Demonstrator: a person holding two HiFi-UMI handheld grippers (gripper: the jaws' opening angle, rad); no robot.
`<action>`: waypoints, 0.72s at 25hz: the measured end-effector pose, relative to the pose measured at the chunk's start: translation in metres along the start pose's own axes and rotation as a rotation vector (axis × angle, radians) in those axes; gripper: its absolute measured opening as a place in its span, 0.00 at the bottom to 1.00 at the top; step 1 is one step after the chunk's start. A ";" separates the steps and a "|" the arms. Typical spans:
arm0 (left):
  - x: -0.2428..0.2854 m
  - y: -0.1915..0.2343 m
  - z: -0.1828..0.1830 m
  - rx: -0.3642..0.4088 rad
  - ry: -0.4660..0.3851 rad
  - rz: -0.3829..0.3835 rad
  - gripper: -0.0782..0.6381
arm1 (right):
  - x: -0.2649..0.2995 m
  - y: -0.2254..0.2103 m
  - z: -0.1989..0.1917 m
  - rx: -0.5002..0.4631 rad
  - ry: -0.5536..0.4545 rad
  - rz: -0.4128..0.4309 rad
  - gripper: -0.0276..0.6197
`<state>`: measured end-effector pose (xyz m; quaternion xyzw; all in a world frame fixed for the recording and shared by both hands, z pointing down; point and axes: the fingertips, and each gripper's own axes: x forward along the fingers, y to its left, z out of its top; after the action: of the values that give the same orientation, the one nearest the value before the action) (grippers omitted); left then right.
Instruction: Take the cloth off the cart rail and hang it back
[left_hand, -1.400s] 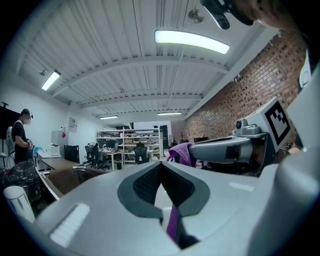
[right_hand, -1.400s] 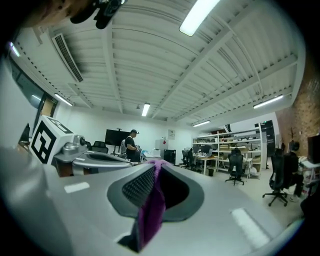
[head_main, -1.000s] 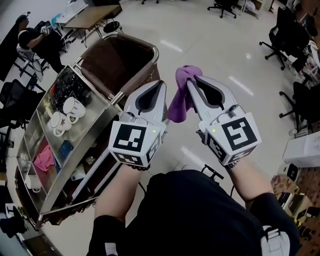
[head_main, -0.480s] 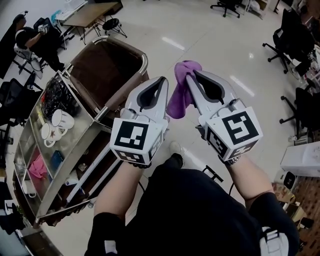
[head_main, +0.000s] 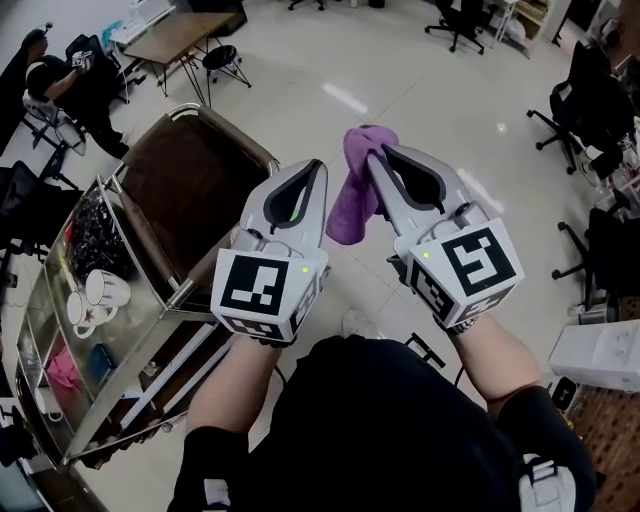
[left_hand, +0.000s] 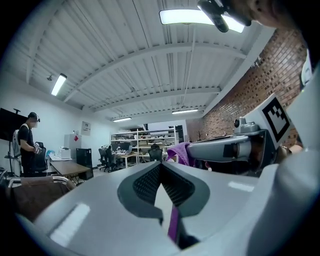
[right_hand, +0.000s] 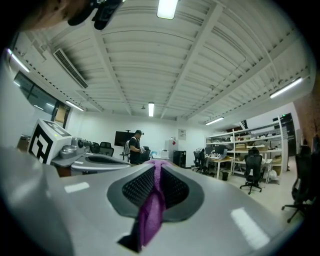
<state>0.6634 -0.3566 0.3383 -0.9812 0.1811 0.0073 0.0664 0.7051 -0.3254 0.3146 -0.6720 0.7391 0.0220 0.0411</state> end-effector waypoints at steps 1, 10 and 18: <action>0.007 0.004 0.001 0.004 -0.002 0.008 0.09 | 0.006 -0.007 0.000 0.000 -0.003 0.007 0.10; 0.057 0.031 0.002 0.032 0.023 0.097 0.09 | 0.055 -0.064 0.004 0.026 -0.029 0.078 0.10; 0.107 0.045 -0.005 0.040 0.046 0.222 0.09 | 0.088 -0.107 0.001 0.031 -0.026 0.208 0.10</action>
<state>0.7469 -0.4366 0.3337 -0.9535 0.2904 -0.0114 0.0804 0.8037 -0.4227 0.3078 -0.5905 0.8045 0.0233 0.0587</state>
